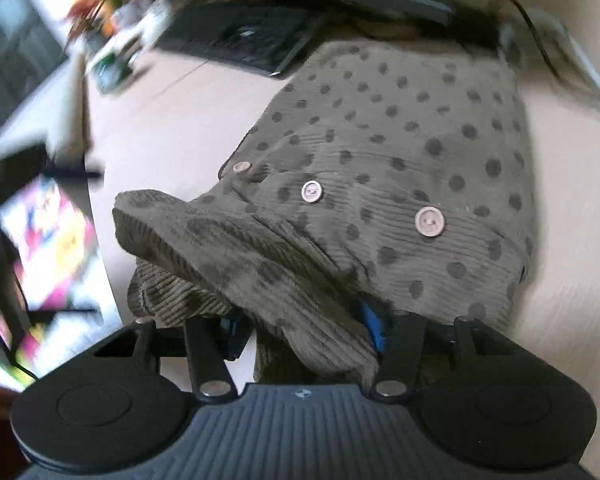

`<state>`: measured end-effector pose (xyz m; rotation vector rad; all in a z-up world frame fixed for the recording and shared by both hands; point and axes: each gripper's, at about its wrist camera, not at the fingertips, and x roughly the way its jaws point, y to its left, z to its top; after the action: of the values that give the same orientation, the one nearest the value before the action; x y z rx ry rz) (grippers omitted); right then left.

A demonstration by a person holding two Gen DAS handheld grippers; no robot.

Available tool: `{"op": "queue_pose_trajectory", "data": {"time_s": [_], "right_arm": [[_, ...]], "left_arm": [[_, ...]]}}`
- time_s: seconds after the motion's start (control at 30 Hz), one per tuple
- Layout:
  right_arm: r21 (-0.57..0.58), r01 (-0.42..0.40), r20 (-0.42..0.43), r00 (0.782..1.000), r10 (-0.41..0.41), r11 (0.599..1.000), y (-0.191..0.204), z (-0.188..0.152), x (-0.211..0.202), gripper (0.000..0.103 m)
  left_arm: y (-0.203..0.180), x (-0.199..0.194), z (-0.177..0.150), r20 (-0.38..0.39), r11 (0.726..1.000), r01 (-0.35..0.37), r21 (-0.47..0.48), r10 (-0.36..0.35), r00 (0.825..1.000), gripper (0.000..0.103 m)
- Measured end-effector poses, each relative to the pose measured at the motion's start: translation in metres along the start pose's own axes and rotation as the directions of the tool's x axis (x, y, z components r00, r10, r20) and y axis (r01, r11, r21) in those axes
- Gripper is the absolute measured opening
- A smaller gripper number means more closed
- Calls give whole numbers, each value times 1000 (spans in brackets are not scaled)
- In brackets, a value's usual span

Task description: Fold clothes

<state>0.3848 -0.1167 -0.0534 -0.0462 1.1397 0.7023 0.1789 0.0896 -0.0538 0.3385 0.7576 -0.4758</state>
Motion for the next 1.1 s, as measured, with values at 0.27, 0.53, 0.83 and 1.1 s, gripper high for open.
{"op": "queue_pose_trajectory", "data": {"time_s": [0.27,0.53,0.83,1.1], "right_arm": [[115,-38,43,999,33,993,-10,-3,6,55],[-271,300,219,945,-245,915,48,-35,23,88],[-444,515,371,851,-372,733,88,-41,31,39],[-86,258,199,951,-237,962,37,8,-22,26]], "left_arm": [[-19,45,16,73,971,-175,164,165,984,103],[29,53,53,64,988,-5,-157,15,998,103],[52,46,62,151,933,229,-278,-193,970,103],[52,-4,11,141,990,136,21,-138,980,103]]}}
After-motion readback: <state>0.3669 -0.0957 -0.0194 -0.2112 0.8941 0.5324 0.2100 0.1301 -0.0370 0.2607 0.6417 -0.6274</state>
